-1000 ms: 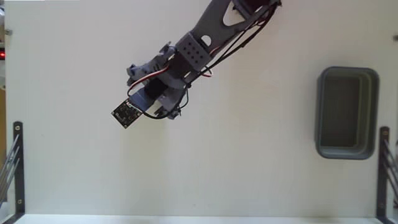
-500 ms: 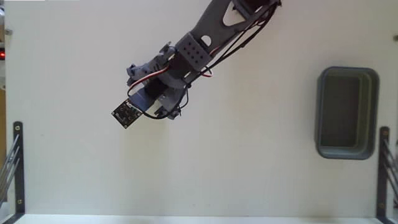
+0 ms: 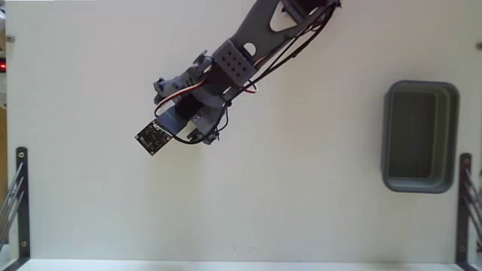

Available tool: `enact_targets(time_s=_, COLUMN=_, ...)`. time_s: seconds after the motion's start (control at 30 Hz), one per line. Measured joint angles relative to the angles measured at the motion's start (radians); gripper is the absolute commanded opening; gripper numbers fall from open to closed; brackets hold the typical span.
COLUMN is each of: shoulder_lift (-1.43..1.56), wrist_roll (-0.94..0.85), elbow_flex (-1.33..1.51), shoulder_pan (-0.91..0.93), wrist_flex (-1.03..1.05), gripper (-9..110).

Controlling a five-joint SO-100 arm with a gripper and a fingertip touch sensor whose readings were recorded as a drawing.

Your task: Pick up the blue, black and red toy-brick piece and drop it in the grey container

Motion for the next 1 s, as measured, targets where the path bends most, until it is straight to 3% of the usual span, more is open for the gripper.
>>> enact_targets(time_s=1.0, shoulder_lift=0.000, wrist_roll=0.000, elbow_flex=0.000, shoulder_pan=0.000, wrist_flex=0.000, gripper=94)
